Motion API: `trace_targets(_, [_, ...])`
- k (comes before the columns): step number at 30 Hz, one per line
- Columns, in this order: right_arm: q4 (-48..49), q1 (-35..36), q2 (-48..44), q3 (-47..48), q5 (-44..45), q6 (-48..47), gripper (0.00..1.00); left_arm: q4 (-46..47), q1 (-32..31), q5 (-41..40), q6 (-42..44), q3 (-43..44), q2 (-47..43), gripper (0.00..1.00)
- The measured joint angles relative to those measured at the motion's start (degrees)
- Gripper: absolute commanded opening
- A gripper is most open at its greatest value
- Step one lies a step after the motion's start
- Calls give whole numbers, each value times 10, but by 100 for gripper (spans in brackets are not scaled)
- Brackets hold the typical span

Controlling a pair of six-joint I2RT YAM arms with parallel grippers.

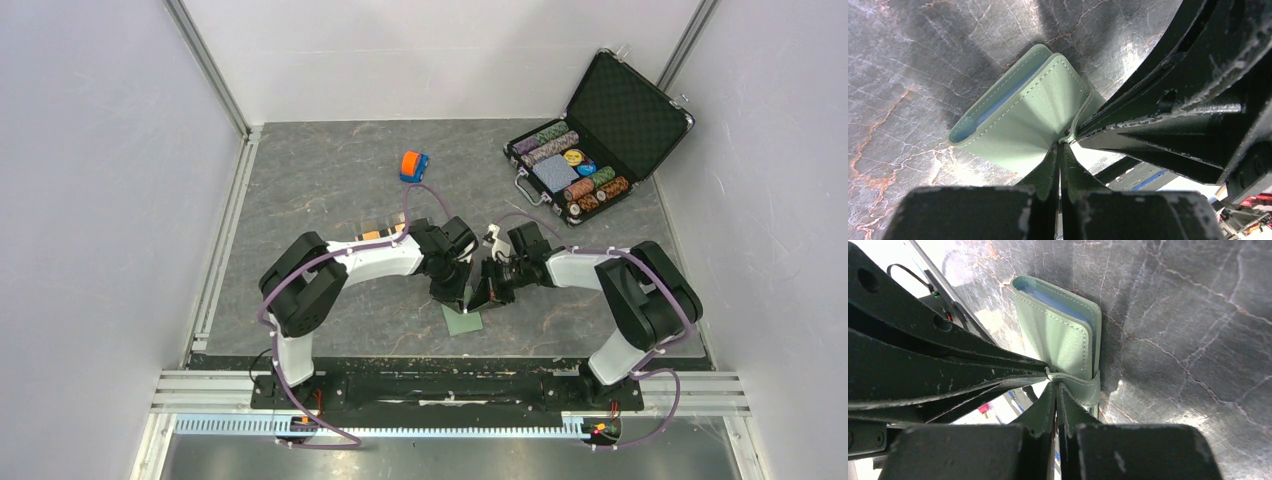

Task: Put the credit cards into the card holder
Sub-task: Close the card holder at the center of the board.

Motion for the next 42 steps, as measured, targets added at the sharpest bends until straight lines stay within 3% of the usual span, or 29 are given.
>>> trace_targets(13, [-104, 21, 17, 61, 44, -21, 0, -10, 6, 13, 0, 8, 7, 2])
trace_targets(27, [-73, 34, -30, 55, 116, -28, 0, 22, 7, 11, -6, 6, -23, 2])
trace_targets(42, [-61, 33, -30, 55, 127, -28, 0, 25, 7, -6, -7, 4, -26, 2])
